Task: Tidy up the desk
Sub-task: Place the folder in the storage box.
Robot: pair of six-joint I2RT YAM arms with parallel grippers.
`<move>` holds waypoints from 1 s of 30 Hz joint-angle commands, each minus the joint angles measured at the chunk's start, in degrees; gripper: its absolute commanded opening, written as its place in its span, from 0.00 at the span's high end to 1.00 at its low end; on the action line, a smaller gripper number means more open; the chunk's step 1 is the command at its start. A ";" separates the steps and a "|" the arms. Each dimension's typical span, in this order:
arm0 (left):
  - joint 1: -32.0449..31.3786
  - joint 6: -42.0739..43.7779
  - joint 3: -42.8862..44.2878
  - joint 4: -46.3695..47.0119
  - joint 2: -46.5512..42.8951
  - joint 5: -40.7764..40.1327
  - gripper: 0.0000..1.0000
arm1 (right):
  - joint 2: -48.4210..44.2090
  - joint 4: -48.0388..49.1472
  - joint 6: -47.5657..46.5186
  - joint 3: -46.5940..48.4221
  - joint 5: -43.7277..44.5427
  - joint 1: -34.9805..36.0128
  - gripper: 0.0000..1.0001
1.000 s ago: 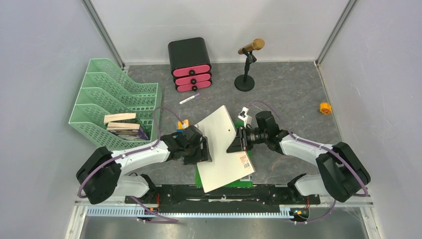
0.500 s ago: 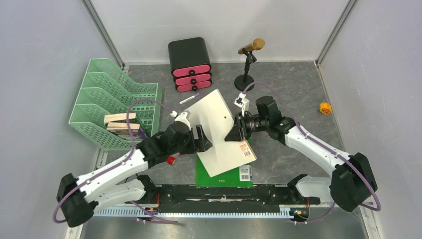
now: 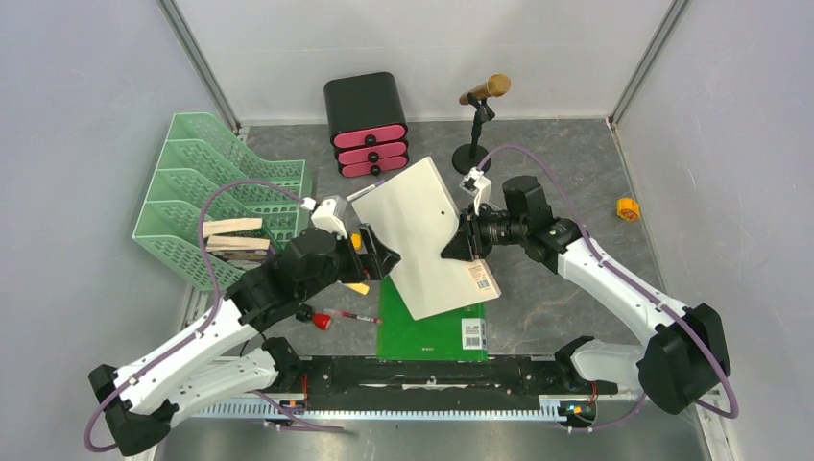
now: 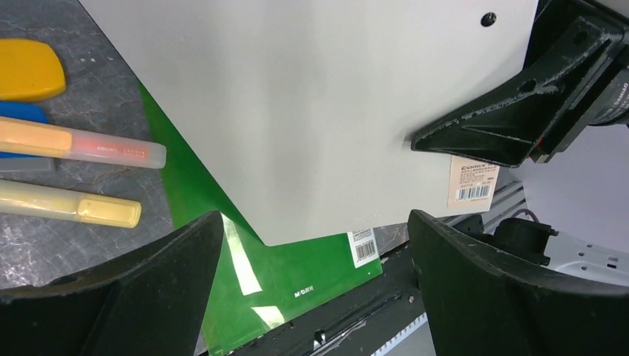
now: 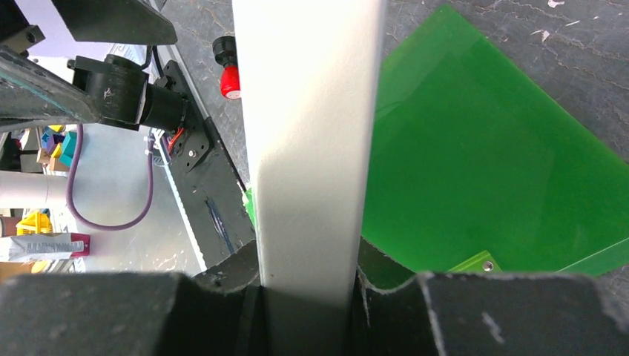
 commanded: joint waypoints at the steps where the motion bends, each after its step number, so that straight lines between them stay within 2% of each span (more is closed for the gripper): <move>1: -0.07 2.98 4.95 -4.12 3.24 -4.20 0.00 | -2.89 3.46 -0.55 2.40 -0.28 -0.32 1.00; 6: 0.51 1.51 8.56 -9.48 7.97 -5.63 0.00 | -3.49 4.69 0.67 2.28 -0.52 -0.78 1.00; 12: 4.87 0.48 5.11 -4.02 10.37 5.21 0.00 | -3.22 7.83 5.82 2.52 -1.95 -2.82 1.00; 16: 15.48 -2.36 -3.34 4.72 9.25 21.40 0.00 | -3.49 8.41 8.67 2.47 -2.55 -5.44 1.00; 20: 25.70 -7.06 -13.07 19.47 7.73 35.89 0.00 | -4.65 13.28 13.84 -0.22 -6.25 -8.36 1.00; 24: 29.61 -8.54 -17.08 27.67 8.39 43.34 0.00 | -5.08 19.97 19.07 -3.25 -9.23 -9.04 1.00; 30: 31.83 -11.67 -20.67 42.36 11.41 50.74 0.00 | -5.26 31.20 28.65 -7.02 -13.27 -9.37 1.00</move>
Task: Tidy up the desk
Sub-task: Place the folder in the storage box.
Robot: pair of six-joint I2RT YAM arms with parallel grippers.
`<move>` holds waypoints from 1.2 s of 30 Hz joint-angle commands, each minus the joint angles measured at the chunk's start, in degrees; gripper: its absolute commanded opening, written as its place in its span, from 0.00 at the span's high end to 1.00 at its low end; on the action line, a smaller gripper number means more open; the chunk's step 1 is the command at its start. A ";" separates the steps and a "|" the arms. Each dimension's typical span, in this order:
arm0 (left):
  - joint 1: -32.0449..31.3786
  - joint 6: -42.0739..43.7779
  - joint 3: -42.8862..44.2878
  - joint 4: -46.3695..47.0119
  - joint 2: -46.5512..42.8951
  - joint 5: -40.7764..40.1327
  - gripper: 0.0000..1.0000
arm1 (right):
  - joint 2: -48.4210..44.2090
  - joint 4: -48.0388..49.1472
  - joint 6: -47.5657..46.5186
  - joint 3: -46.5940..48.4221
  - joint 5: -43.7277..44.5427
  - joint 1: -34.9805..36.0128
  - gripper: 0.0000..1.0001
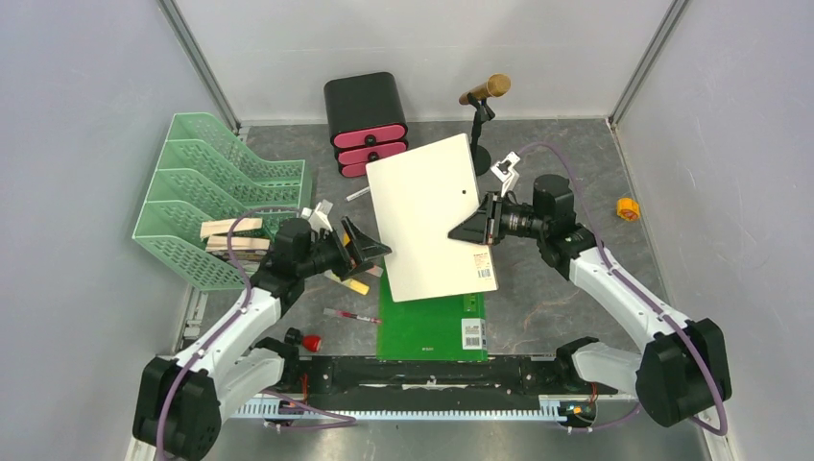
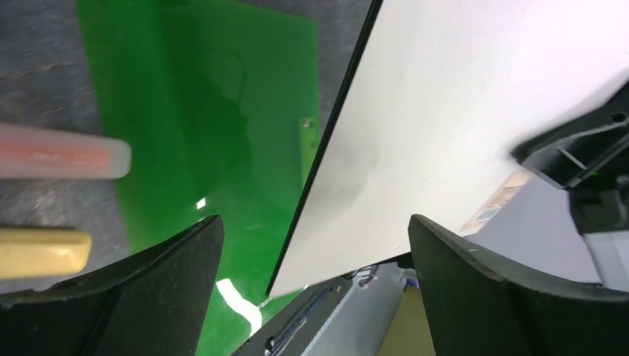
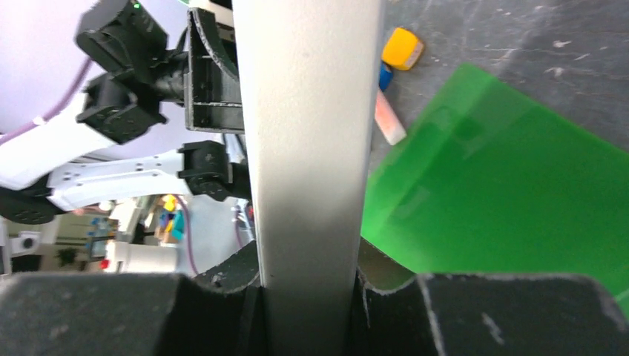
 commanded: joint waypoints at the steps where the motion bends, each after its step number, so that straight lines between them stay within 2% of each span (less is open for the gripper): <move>1: 1.10 -4.81 -1.95 19.00 2.26 11.19 0.00 | -1.59 16.41 9.94 -1.16 -6.17 -0.16 1.00; 4: 1.05 -4.94 -1.72 21.74 3.61 13.15 0.00 | -1.21 25.76 18.17 -3.80 -7.99 -0.16 1.00; 7: 1.13 -4.40 -1.39 22.09 3.50 13.69 0.01 | -0.27 41.27 29.79 -7.73 -9.07 -0.12 1.00; 9: 1.08 -5.56 -1.59 24.07 2.56 14.45 0.03 | 0.76 47.39 33.37 -9.12 -9.37 -0.12 1.00; 11: 1.08 -6.39 -1.36 25.81 1.18 15.18 0.07 | 1.32 45.51 31.68 -8.83 -9.89 -0.10 1.00; 14: 1.06 -6.19 -0.37 25.45 -1.31 15.85 0.22 | 1.21 32.91 22.33 -5.85 -9.17 -0.19 1.00; 17: 1.12 -5.95 0.41 24.31 -3.42 15.82 0.45 | 1.48 16.16 10.69 -1.23 -6.88 -0.12 1.00; 20: 1.05 -5.52 1.18 22.17 -4.57 15.47 0.68 | 1.83 10.68 5.39 0.68 -6.06 -0.17 0.97; 21: 1.06 -4.96 1.56 20.68 -4.75 15.35 0.74 | 2.02 10.62 5.10 0.64 -6.19 -0.12 0.92; 24: 1.05 -4.08 2.11 18.15 -5.68 14.88 0.93 | 2.45 9.73 3.90 0.44 -5.83 -0.08 0.66; 28: 1.07 -2.87 2.14 15.55 -7.81 13.62 0.96 | 2.92 6.38 0.11 1.48 -5.27 -0.15 0.36; 31: 1.05 -0.24 3.62 10.40 -9.30 13.14 0.97 | 2.68 -3.69 -7.57 4.51 -0.37 -0.42 0.17; 33: 1.05 2.55 4.93 5.20 -10.08 13.06 0.98 | 2.61 -9.59 -12.25 6.68 3.57 -0.97 0.09; 36: 1.05 6.76 7.04 -2.73 -11.24 12.66 0.98 | 3.11 -12.66 -15.35 8.33 5.34 -1.80 0.03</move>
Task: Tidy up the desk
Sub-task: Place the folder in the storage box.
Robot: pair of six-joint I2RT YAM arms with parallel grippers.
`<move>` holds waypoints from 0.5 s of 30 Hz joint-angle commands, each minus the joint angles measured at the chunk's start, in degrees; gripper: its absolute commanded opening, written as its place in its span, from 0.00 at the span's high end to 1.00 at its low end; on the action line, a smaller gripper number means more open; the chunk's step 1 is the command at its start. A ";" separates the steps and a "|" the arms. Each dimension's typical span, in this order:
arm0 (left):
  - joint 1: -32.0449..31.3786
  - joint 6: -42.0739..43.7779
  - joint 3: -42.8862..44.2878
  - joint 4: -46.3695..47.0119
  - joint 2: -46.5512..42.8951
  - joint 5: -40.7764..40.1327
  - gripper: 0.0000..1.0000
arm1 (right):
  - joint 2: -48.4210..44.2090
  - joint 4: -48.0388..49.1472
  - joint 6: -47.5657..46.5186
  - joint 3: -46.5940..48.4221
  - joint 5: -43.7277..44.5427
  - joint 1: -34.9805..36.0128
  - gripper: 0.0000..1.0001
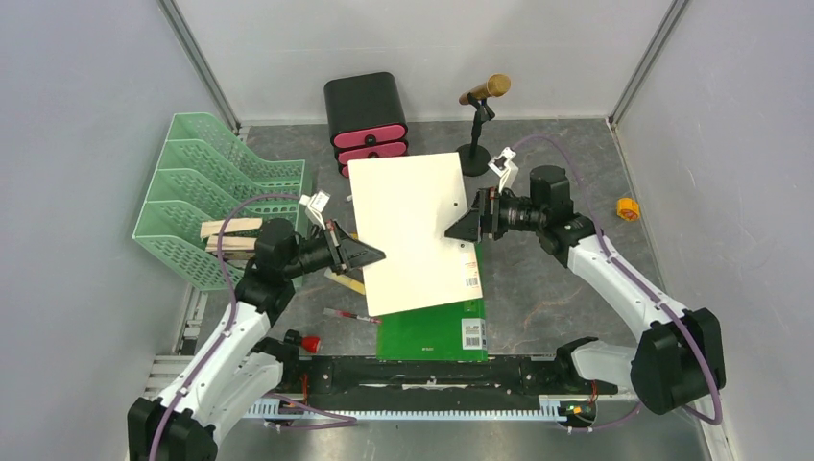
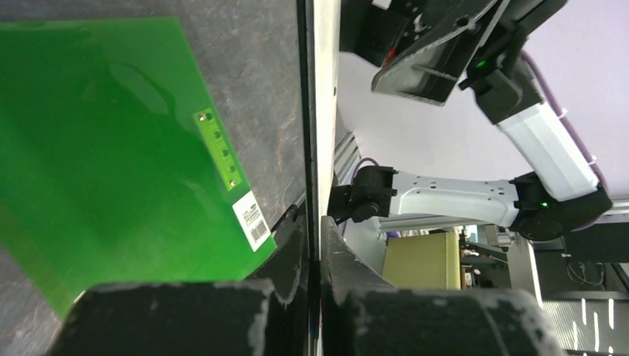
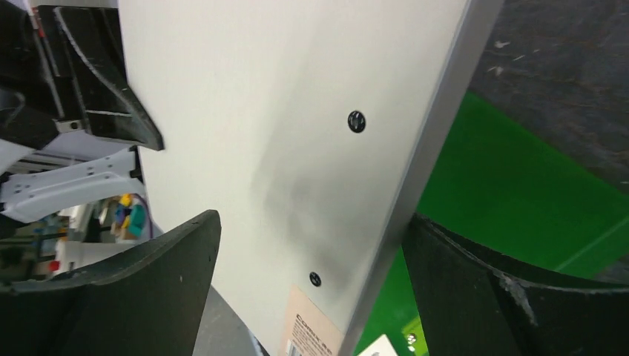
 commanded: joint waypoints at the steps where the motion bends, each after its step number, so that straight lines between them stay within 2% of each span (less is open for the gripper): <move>1: 0.31 9.41 5.64 -12.81 -2.58 -1.01 0.98 | 0.00 -6.93 -9.49 5.41 4.75 -1.22 0.03; 8: 0.32 18.10 9.58 -26.77 -4.39 -0.03 0.98 | 6.61 -7.79 -11.64 11.46 -0.21 -1.86 0.02; 15: 0.31 16.11 5.83 -23.99 -7.37 7.49 0.98 | 13.19 -9.81 -12.87 16.90 -3.74 -1.95 0.02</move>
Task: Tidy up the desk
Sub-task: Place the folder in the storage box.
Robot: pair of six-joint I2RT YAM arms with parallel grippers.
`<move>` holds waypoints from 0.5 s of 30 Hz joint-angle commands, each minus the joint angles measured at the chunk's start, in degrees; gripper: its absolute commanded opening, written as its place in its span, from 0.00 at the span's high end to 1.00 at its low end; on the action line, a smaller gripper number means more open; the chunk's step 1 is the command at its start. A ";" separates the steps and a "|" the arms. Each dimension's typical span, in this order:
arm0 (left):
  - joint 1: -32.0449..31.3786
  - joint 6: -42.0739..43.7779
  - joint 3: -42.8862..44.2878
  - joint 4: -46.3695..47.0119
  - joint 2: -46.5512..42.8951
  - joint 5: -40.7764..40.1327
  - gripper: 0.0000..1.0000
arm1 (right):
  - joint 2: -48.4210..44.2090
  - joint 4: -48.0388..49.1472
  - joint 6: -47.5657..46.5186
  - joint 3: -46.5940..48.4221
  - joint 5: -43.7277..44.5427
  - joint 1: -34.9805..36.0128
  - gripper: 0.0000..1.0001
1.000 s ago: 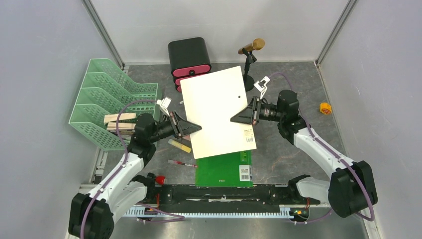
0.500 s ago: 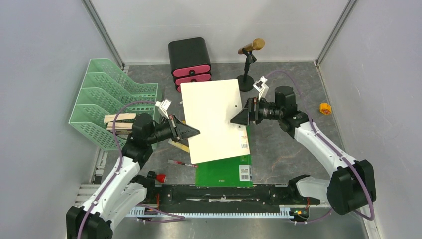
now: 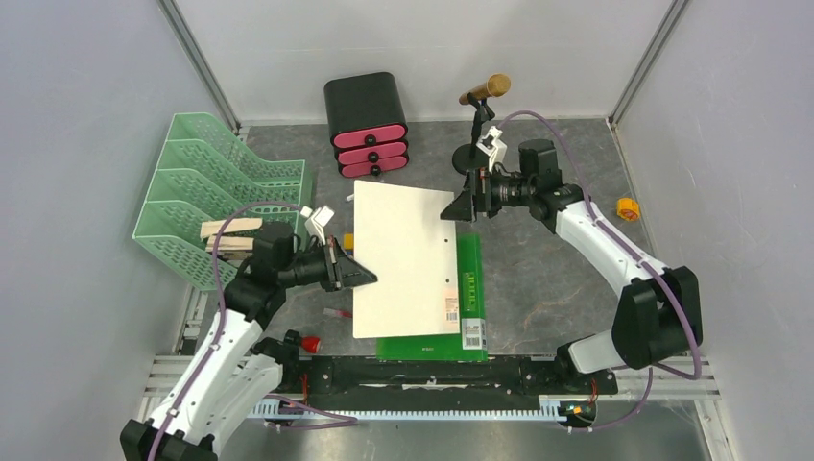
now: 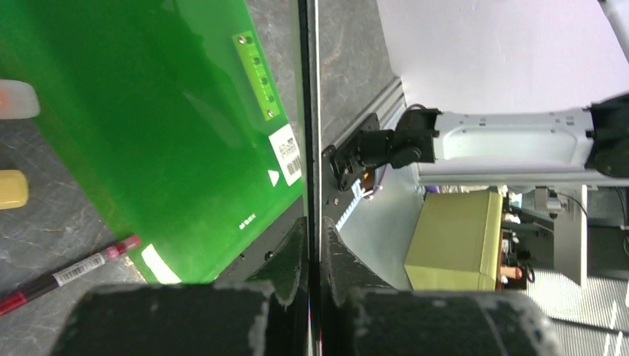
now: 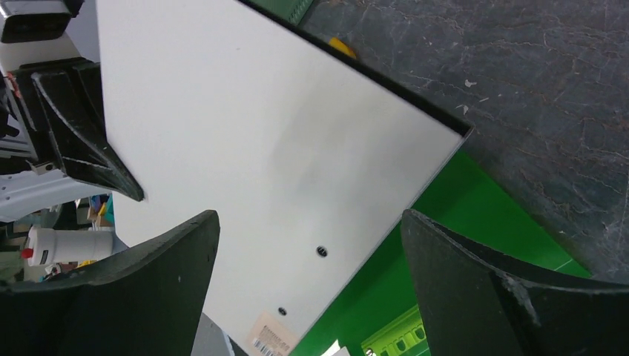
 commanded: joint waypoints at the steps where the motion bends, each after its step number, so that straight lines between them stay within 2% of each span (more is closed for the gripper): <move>1: 0.20 1.33 -0.31 4.11 -3.49 8.06 0.98 | 1.89 -1.37 -2.73 3.09 -2.30 -0.27 0.02; 4: 0.21 -0.05 -0.93 5.01 -5.70 8.54 0.98 | 1.99 -1.55 -3.07 1.73 -1.89 -0.57 0.02; 10: 0.19 -5.77 -4.35 12.56 -8.40 10.67 0.98 | -0.74 0.23 -2.83 -1.39 -0.51 -1.88 0.02; 13: 0.13 -8.37 -6.18 15.55 -8.52 11.05 0.98 | -1.17 5.39 1.30 -3.09 -4.63 -1.98 0.03; 15: 0.15 -8.01 -6.52 15.01 -8.46 10.26 0.98 | -1.77 10.93 5.94 -4.77 -7.42 -2.03 0.07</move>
